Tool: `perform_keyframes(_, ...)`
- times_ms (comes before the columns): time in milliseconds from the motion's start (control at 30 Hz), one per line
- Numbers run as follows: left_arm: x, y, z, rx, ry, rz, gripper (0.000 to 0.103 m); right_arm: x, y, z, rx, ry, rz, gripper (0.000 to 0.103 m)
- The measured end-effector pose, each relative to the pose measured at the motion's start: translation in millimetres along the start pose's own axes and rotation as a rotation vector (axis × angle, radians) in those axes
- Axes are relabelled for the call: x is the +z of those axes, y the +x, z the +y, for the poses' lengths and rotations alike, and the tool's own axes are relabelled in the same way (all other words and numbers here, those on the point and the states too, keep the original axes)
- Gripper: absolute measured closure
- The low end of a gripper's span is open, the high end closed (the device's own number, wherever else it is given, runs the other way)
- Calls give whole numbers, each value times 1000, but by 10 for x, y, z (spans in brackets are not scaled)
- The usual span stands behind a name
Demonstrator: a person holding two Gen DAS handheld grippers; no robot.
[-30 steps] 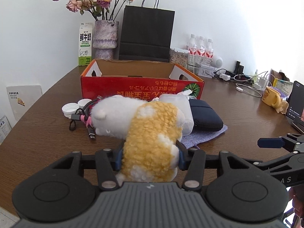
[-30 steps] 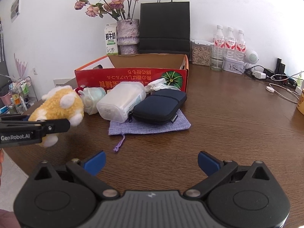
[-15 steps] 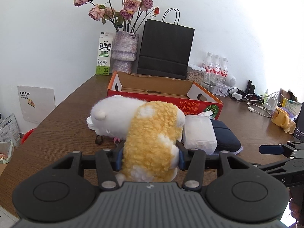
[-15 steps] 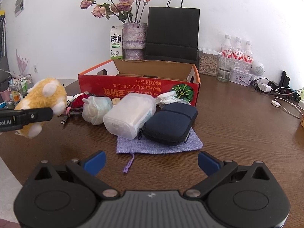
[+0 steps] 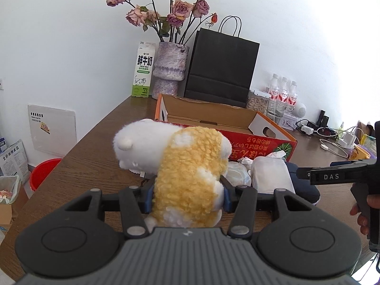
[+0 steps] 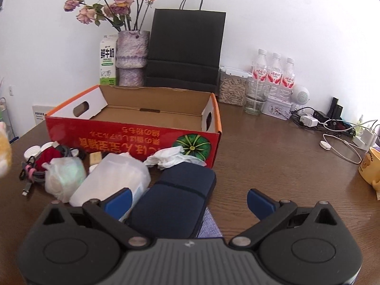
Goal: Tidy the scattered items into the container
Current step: 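Lift the plush toy with the left gripper while the right gripper grasps the navy case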
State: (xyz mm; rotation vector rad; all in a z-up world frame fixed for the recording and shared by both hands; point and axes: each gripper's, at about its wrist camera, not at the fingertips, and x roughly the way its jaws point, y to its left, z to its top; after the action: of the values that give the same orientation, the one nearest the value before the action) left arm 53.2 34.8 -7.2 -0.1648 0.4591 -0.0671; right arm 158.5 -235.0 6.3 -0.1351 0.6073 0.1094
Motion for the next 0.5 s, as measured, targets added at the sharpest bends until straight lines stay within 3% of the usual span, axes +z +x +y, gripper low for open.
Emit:
perform_keyframes(333,139,182,96,13,-14,7,52,177,670,-25,55,34,211,8)
perform_keyframes(500,203,208,83,4,-7,-12,52,156,697,4,92,35,234,19)
